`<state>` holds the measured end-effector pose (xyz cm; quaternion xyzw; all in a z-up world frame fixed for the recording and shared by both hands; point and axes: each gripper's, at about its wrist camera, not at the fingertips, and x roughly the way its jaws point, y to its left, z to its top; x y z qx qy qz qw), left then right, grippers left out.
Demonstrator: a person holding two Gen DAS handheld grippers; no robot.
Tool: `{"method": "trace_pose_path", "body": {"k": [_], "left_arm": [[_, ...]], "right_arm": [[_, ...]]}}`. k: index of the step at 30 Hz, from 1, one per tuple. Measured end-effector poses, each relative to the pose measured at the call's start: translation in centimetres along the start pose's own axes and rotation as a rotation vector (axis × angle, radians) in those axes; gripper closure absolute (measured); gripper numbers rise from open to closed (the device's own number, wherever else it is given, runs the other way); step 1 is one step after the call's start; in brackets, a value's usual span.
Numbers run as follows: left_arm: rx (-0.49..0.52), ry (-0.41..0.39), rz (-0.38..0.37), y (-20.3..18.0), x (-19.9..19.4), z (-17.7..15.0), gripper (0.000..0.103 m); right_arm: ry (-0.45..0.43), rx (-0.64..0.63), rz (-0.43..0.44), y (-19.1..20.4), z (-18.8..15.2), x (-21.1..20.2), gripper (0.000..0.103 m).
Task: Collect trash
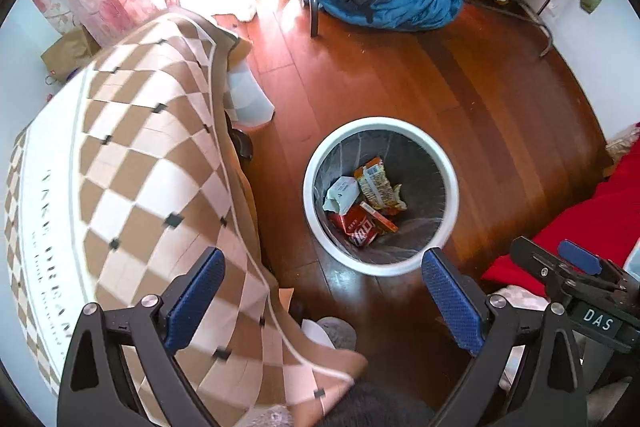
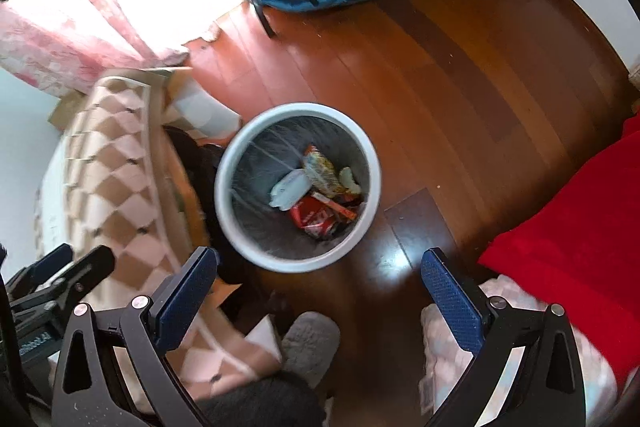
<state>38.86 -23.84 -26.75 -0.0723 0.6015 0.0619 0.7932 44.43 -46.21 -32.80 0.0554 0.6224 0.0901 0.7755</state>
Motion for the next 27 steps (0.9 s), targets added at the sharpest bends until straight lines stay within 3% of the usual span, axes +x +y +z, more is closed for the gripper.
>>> {"method": "trace_pose_path", "body": {"k": [16, 27], "left_arm": [[0.02, -0.161, -0.159, 1.6, -17.0, -4.8, 0.002], [0.022, -0.206, -0.253, 3.5, -24.5, -8.0, 0.002]], "right_arm": [[-0.162, -0.083, 0.159, 4.6, -6.9, -19.2, 0.0], [-0.182, -0.16, 0.225, 7.1, -10.6, -26.7, 0.0]]}}
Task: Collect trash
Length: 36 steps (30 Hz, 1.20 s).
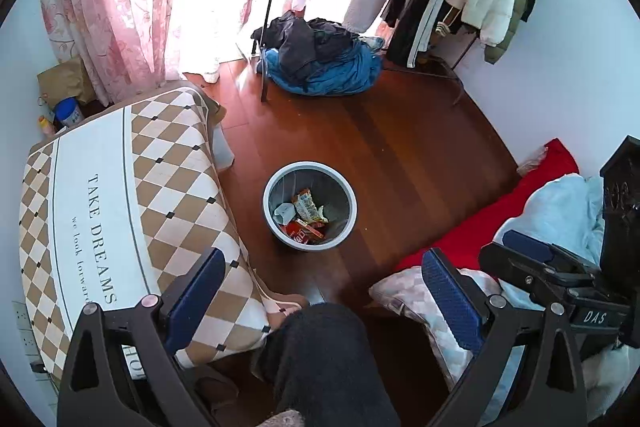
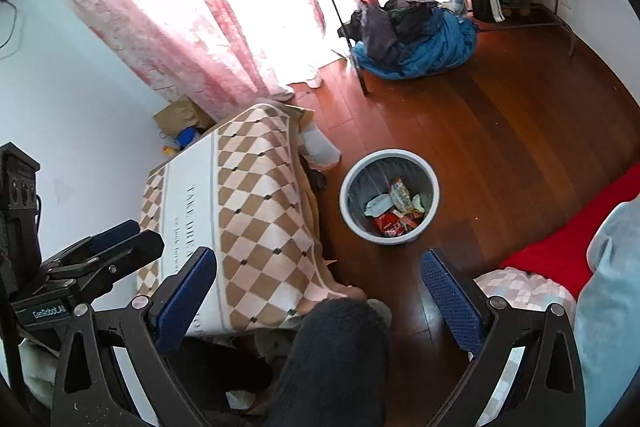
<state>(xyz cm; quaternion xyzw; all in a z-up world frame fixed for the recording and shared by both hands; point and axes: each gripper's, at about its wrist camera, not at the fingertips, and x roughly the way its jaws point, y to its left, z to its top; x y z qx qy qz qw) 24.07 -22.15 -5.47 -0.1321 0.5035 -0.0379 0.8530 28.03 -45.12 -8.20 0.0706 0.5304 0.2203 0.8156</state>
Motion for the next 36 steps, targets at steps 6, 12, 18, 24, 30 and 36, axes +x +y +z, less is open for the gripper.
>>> {"method": "trace_pose_path", "body": {"k": [6, 12, 18, 24, 30, 36], "left_arm": [[0.007, -0.007, -0.034, 0.2, -2.3, -0.8, 0.002], [0.018, -0.017, -0.061, 0.0, -4.0, -1.2, 0.002], [0.018, -0.033, -0.074, -0.1, -5.3, -1.2, 0.002], [0.008, -0.047, -0.076, -0.1, -5.8, -1.3, 0.002], [-0.006, -0.049, -0.074, 0.4, -5.8, -1.4, 0.0], [-0.01, -0.049, -0.07, 0.6, -5.7, -1.5, 0.0]], "right_arm": [[0.015, -0.033, 0.02, 1.4, -0.3, -1.9, 0.0], [0.04, -0.051, 0.044, 2.5, -0.4, -2.8, 0.0], [0.042, -0.066, 0.05, 3.1, -0.5, -3.7, 0.0], [0.043, -0.077, 0.045, 3.6, -0.4, -4.1, 0.0], [0.04, -0.092, 0.03, 3.9, -0.3, -4.4, 0.0], [0.044, -0.092, 0.027, 3.8, -0.1, -4.6, 0.0]]}}
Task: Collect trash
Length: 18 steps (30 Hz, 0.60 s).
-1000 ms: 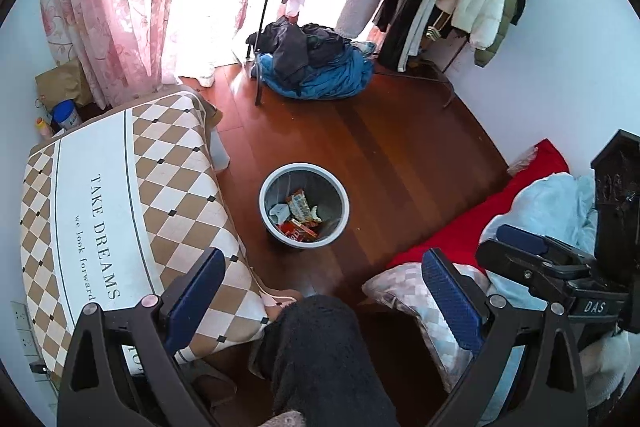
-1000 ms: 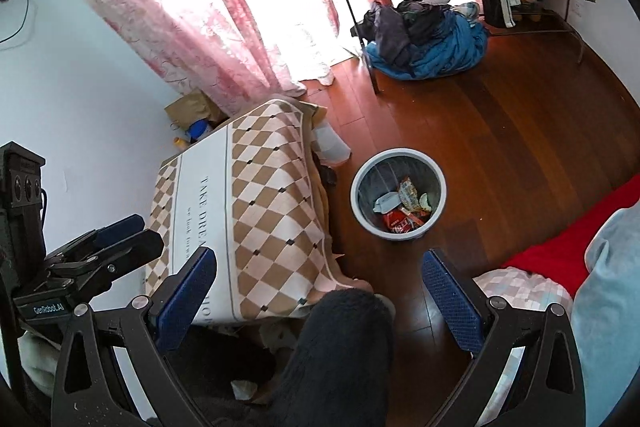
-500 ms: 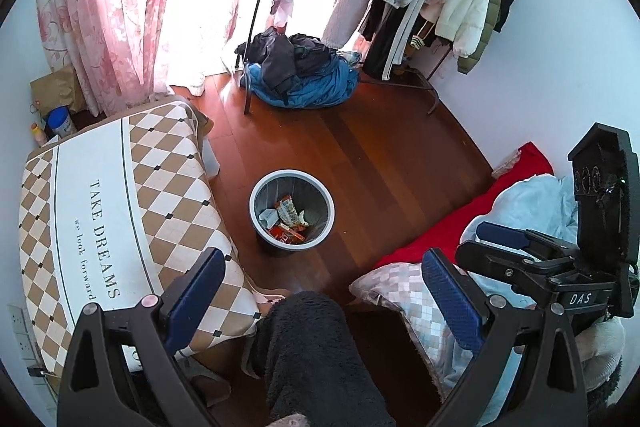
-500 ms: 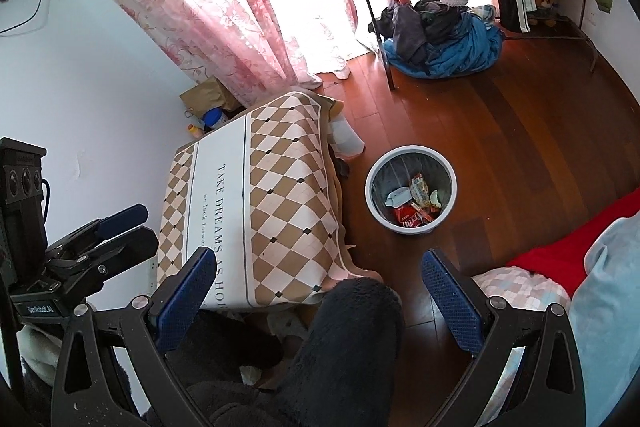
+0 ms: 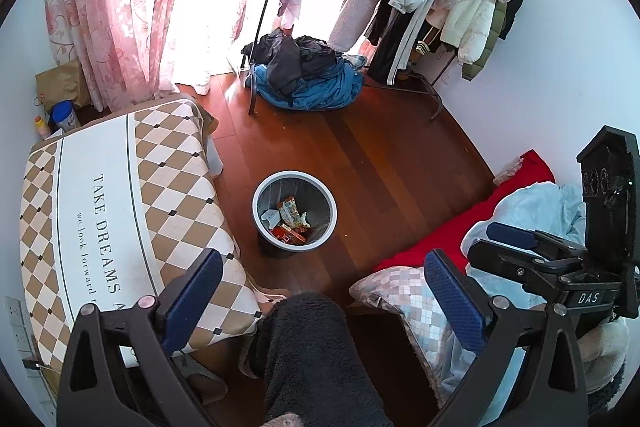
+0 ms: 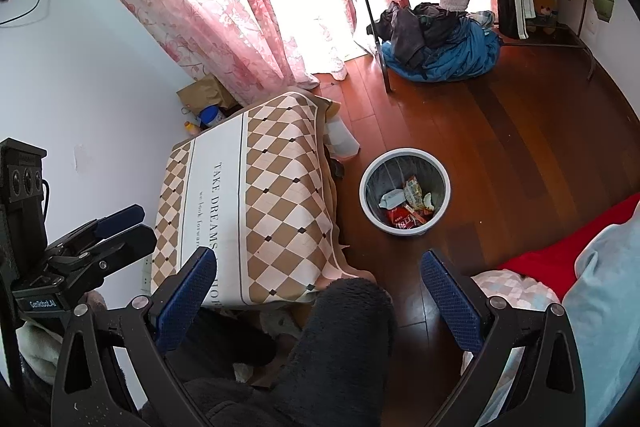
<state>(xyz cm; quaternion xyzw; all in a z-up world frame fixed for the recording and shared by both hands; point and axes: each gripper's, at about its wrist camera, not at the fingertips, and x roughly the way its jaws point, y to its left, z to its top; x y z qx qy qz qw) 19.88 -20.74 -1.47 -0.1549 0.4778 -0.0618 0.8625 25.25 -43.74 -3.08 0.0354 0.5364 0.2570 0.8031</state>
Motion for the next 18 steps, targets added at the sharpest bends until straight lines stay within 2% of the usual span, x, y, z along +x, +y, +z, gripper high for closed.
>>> {"method": "trace_pose_path", "body": {"k": [18], "left_arm": [[0.016, 0.018, -0.008, -0.22, 0.1, -0.28, 0.0]], "right_arm": [[0.002, -0.005, -0.008, -0.39, -0.05, -0.2, 0.0]]}}
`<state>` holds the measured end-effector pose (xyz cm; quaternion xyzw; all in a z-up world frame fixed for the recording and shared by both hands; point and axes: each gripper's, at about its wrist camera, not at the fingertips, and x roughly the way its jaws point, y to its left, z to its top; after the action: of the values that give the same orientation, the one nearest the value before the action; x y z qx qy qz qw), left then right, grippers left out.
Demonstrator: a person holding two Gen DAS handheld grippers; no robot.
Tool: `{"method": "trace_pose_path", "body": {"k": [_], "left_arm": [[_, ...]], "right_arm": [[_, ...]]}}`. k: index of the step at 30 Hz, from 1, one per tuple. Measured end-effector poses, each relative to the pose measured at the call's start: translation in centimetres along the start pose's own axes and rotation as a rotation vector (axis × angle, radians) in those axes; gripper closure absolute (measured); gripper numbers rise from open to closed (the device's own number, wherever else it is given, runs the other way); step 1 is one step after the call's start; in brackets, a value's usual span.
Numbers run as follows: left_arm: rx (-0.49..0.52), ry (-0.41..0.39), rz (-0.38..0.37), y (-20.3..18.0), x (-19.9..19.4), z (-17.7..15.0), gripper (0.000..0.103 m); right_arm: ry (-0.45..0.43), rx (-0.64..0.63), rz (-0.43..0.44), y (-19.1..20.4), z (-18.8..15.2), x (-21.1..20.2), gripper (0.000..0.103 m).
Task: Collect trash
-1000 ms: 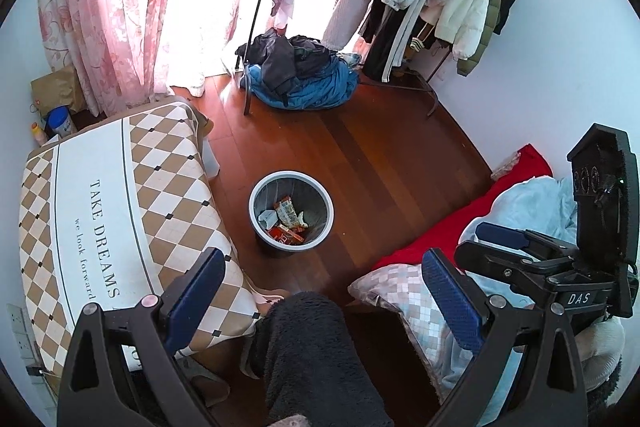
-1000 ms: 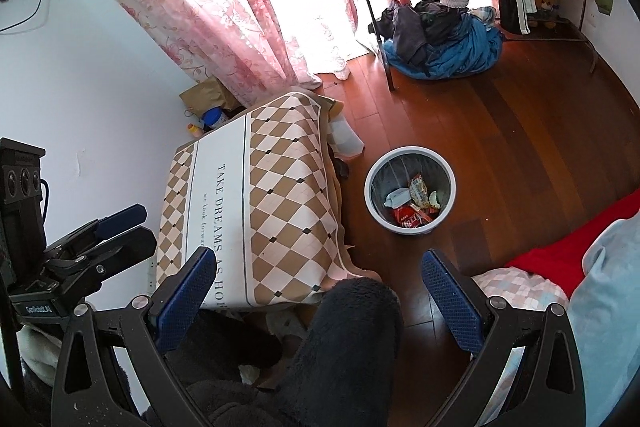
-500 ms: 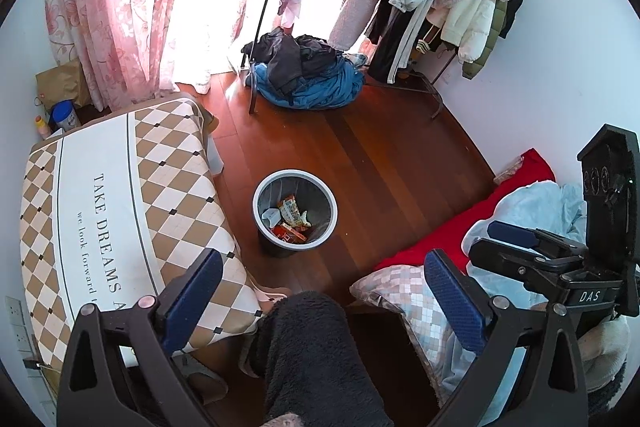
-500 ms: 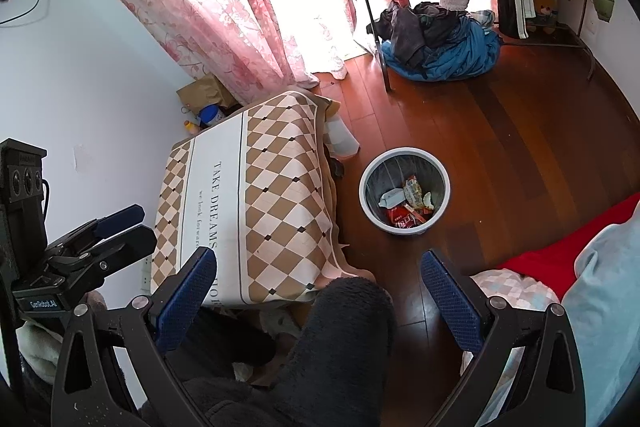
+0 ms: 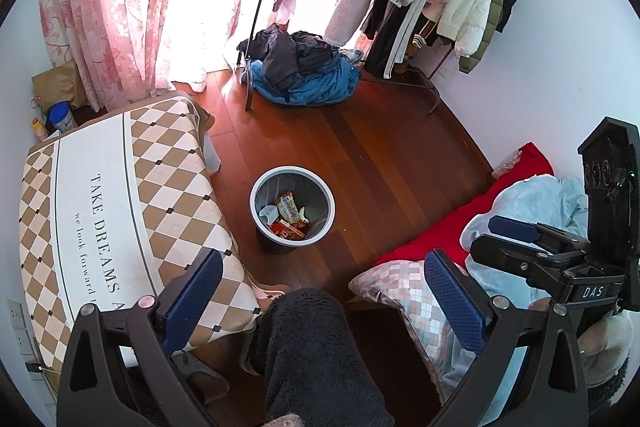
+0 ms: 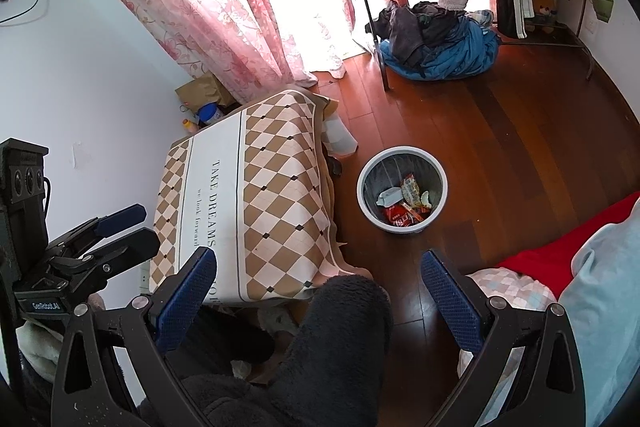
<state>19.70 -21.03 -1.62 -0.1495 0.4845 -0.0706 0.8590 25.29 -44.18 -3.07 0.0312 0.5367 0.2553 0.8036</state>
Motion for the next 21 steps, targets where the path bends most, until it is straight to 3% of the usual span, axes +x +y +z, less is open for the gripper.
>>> {"method": "trace_pose_path", "body": {"k": [21], "left_arm": [[0.011, 0.005, 0.003, -0.19, 0.12, 0.05, 0.0]], "right_arm": [[-0.01, -0.008, -0.015, -0.53, -0.13, -0.55, 0.0]]}}
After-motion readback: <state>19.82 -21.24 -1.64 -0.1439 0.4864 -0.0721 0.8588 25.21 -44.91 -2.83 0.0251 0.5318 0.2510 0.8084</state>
